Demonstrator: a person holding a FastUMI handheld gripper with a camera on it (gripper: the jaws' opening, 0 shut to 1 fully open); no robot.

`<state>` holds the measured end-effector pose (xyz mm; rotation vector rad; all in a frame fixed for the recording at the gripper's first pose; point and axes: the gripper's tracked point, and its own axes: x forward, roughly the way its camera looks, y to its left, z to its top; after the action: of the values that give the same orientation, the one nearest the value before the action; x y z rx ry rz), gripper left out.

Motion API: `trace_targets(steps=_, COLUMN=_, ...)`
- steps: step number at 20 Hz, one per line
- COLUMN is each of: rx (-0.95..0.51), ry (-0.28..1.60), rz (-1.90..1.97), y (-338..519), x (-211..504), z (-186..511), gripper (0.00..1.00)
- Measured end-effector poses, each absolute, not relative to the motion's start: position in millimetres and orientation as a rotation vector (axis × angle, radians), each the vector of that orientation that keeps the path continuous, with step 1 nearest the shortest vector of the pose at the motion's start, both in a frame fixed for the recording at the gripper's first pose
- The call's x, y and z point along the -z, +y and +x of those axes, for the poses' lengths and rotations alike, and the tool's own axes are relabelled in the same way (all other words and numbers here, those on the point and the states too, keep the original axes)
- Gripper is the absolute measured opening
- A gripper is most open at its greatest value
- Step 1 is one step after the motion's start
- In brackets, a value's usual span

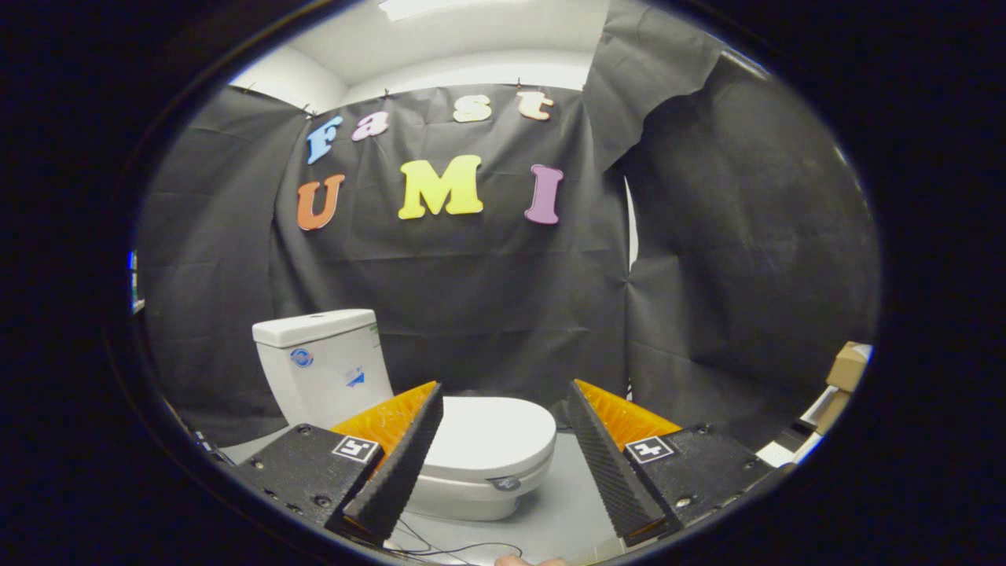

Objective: Open the toilet lid.

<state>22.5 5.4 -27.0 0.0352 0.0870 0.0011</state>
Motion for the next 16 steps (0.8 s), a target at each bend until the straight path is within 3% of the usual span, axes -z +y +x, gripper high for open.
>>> trace_targets(steps=16, rx=-0.001, ry=0.427, rz=0.250, y=5, x=139, z=105, gripper=0.99)
